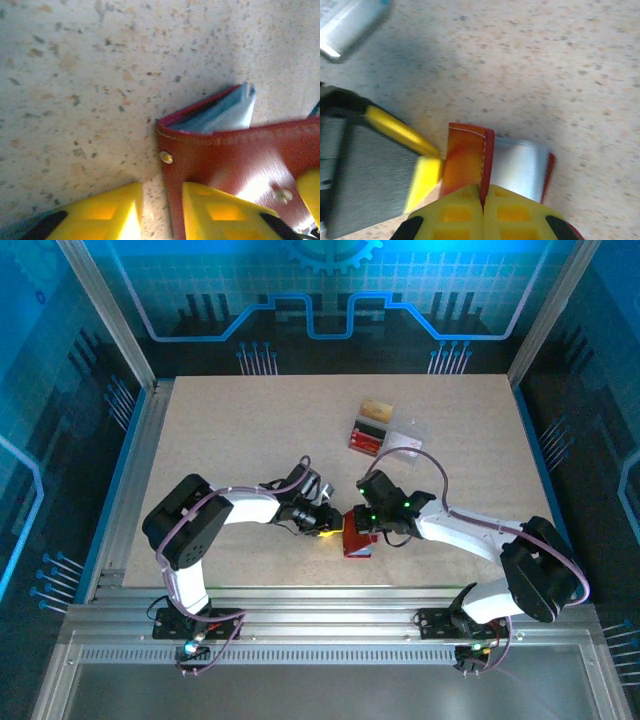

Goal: Put the credit cards into the card holder
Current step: Open the card holder at the bottom-center of the table.

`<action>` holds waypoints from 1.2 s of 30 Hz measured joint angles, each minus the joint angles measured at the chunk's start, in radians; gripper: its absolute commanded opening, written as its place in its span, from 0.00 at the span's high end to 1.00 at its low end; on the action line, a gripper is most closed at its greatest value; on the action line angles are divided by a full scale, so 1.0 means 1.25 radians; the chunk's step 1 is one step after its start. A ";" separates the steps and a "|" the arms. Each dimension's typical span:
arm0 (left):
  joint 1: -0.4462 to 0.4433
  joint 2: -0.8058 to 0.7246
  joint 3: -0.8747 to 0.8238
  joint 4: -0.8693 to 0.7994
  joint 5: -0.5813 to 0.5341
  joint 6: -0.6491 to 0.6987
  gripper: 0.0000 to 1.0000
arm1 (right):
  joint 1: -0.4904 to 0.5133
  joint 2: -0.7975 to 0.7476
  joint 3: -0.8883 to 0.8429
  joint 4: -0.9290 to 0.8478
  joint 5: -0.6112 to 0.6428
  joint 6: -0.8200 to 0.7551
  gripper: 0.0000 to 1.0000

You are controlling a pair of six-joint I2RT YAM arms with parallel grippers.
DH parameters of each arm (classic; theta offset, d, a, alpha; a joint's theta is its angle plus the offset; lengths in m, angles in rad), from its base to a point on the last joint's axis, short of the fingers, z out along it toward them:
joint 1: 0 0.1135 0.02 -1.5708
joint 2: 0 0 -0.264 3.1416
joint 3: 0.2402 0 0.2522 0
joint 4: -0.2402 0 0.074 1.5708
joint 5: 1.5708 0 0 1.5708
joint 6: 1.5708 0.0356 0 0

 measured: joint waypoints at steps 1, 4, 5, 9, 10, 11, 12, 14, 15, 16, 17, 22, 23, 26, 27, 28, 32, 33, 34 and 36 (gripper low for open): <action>0.000 -0.006 -0.008 0.013 0.003 -0.001 0.64 | 0.000 -0.002 0.000 -0.017 0.022 0.000 1.00; 0.005 -0.023 -0.036 0.050 0.005 -0.002 0.63 | 0.000 -0.023 0.002 -0.078 0.089 0.000 1.00; 0.009 -0.030 -0.046 0.056 0.006 -0.002 0.62 | 0.001 -0.031 0.007 -0.099 0.108 0.000 1.00; 0.053 -0.070 -0.089 0.054 0.005 -0.002 0.62 | 0.021 -0.046 0.051 -0.169 0.188 0.000 1.00; 0.064 -0.077 -0.096 0.053 0.004 -0.002 0.62 | 0.029 -0.042 0.062 -0.183 0.201 0.000 1.00; 0.077 -0.085 -0.103 0.050 0.002 -0.002 0.62 | 0.041 -0.033 0.080 -0.198 0.215 0.000 1.00; 0.090 -0.095 -0.110 0.046 -0.001 -0.002 0.62 | 0.053 -0.016 0.100 -0.208 0.228 0.000 1.00; 0.110 -0.110 -0.120 0.039 -0.007 -0.002 0.61 | 0.076 0.027 0.137 -0.213 0.240 0.000 1.00; 0.118 -0.117 -0.124 0.035 -0.011 -0.002 0.61 | 0.085 0.051 0.153 -0.213 0.241 0.000 0.99; 0.123 -0.121 -0.125 0.029 -0.015 -0.001 0.60 | 0.091 0.073 0.166 -0.213 0.240 0.000 0.98; 0.126 -0.125 -0.126 0.024 -0.020 -0.001 0.60 | 0.098 0.100 0.181 -0.213 0.240 0.000 0.96; 0.133 -0.133 -0.129 0.001 -0.040 0.000 0.60 | 0.116 0.188 0.242 -0.209 0.222 -0.008 0.89; 0.136 -0.133 -0.129 -0.003 -0.042 0.000 0.60 | 0.120 0.201 0.254 -0.206 0.216 -0.009 0.88; 0.143 -0.133 -0.129 -0.008 -0.043 -0.001 0.59 | 0.124 0.225 0.277 -0.189 0.195 -0.014 0.81; 0.143 -0.133 -0.129 -0.008 -0.043 -0.001 0.59 | 0.125 0.229 0.278 -0.182 0.186 -0.016 0.80; 0.143 -0.133 -0.129 -0.009 -0.043 -0.001 0.59 | 0.125 0.233 0.278 -0.179 0.178 -0.018 0.77; 0.143 -0.133 -0.129 -0.009 -0.043 -0.001 0.59 | 0.125 0.242 0.278 -0.159 0.135 -0.024 0.67; 0.144 -0.133 -0.129 -0.009 -0.043 -0.001 0.59 | 0.125 0.242 0.277 -0.150 0.121 -0.024 0.65; 0.145 -0.133 -0.129 -0.009 -0.043 -0.002 0.59 | 0.125 0.242 0.276 -0.140 0.108 -0.024 0.62; 0.150 -0.133 -0.129 -0.009 -0.043 -0.003 0.58 | 0.122 0.242 0.270 -0.109 0.072 -0.027 0.56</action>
